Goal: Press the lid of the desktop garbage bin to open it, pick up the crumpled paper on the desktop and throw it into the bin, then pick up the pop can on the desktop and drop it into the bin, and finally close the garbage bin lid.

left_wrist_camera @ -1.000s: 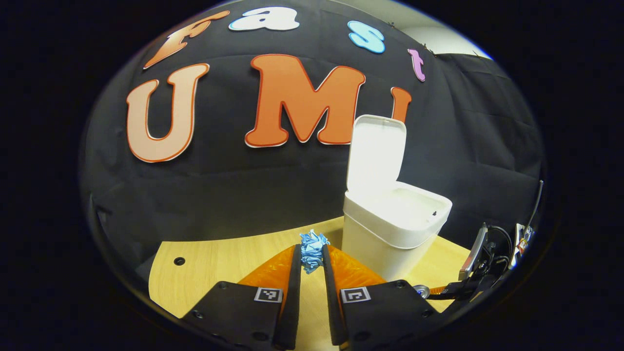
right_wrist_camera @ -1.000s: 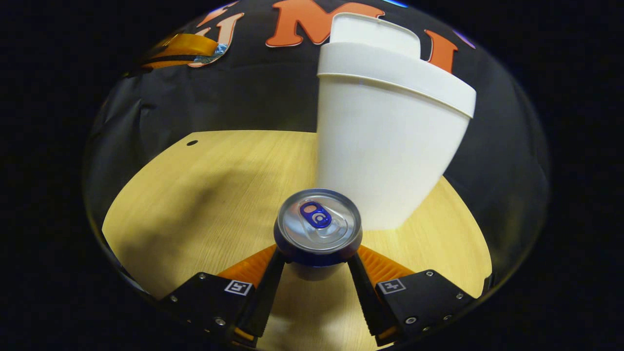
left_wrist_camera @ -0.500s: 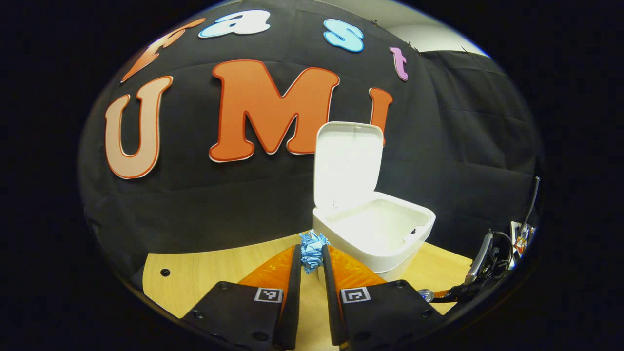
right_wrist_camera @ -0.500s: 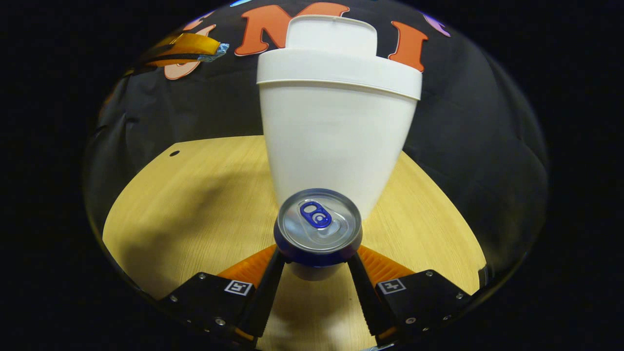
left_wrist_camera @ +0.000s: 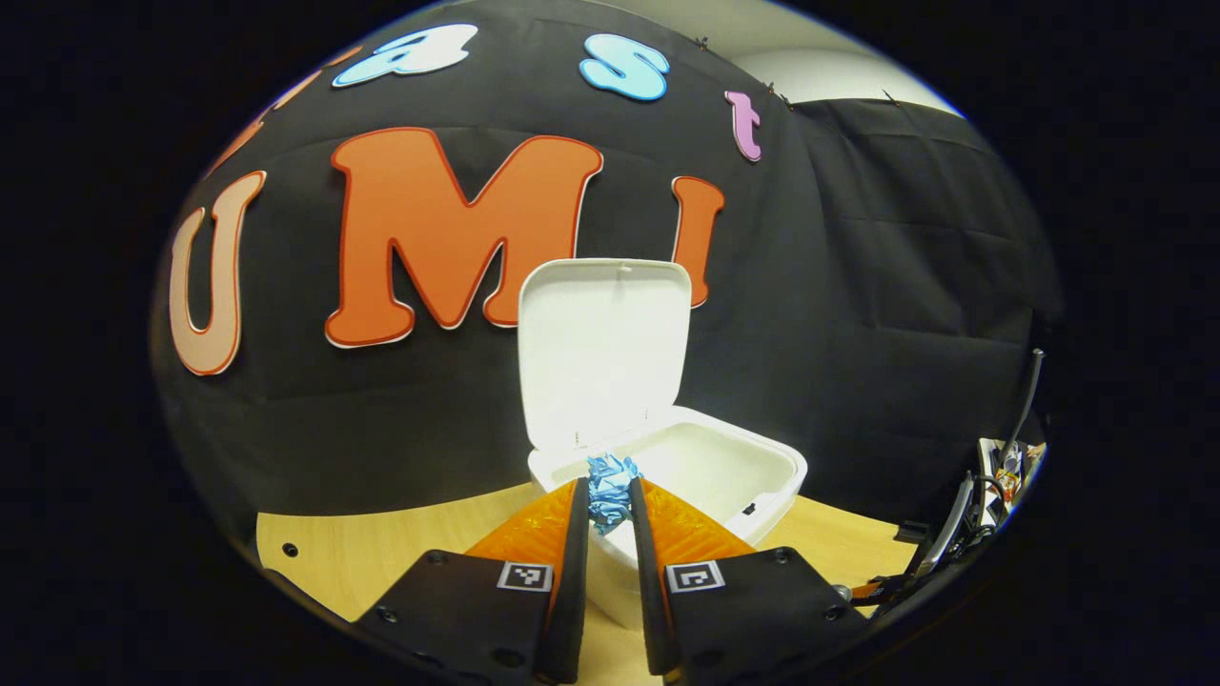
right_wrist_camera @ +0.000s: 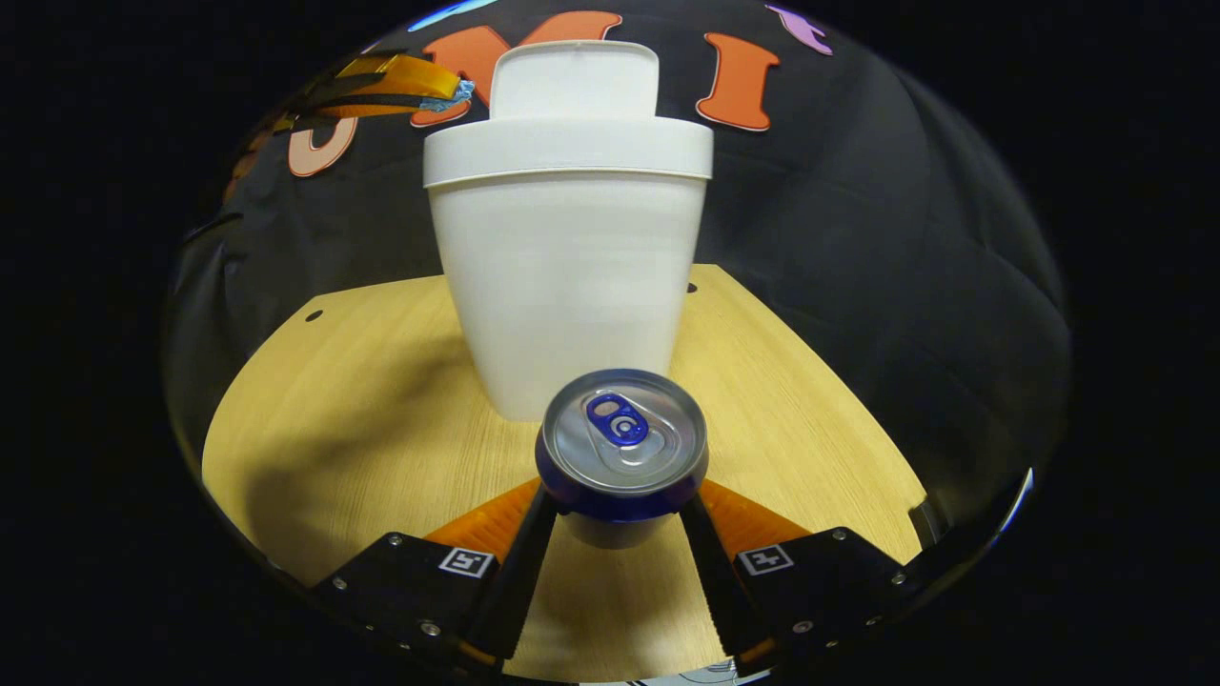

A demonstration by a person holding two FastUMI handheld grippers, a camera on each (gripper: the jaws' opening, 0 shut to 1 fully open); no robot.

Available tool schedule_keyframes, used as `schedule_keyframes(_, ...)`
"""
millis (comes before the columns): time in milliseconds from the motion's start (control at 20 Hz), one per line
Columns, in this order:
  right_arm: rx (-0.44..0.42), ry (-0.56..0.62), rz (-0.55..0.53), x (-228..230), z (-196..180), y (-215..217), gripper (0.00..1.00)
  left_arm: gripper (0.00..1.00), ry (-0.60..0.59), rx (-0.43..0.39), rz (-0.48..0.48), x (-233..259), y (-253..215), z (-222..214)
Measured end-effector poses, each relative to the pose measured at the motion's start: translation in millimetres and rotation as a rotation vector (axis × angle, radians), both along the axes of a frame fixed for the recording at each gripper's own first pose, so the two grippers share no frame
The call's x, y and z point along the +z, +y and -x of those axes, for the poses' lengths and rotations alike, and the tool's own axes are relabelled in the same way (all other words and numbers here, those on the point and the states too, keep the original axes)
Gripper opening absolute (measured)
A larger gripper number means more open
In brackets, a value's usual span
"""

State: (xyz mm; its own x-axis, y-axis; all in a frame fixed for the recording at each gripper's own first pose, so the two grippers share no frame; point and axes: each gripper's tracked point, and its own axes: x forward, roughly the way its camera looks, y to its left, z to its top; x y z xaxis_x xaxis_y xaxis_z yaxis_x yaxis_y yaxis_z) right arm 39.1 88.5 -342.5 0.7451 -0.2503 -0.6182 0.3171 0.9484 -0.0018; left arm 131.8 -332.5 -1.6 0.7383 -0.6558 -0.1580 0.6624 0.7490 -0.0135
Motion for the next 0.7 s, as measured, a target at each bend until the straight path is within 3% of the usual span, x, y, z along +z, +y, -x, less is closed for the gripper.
schedule_keyframes(50,-0.01,0.003,0.001,0,2,-3,0.78,0.29,-0.002,-0.008,-0.001,-1,-6,0)
schedule_keyframes(300,-0.049,0.003,-0.002,2,18,-15,0.78,0.3,0.008,-0.025,-0.012,-9,-29,-3)
schedule_keyframes(350,-0.058,0.003,-0.004,2,21,-17,0.74,0.29,0.009,-0.025,-0.015,-11,-32,-4)
schedule_keyframes(700,-0.09,0.014,-0.011,0,28,-27,0.78,0.29,0.036,-0.008,-0.039,-29,-39,-12)
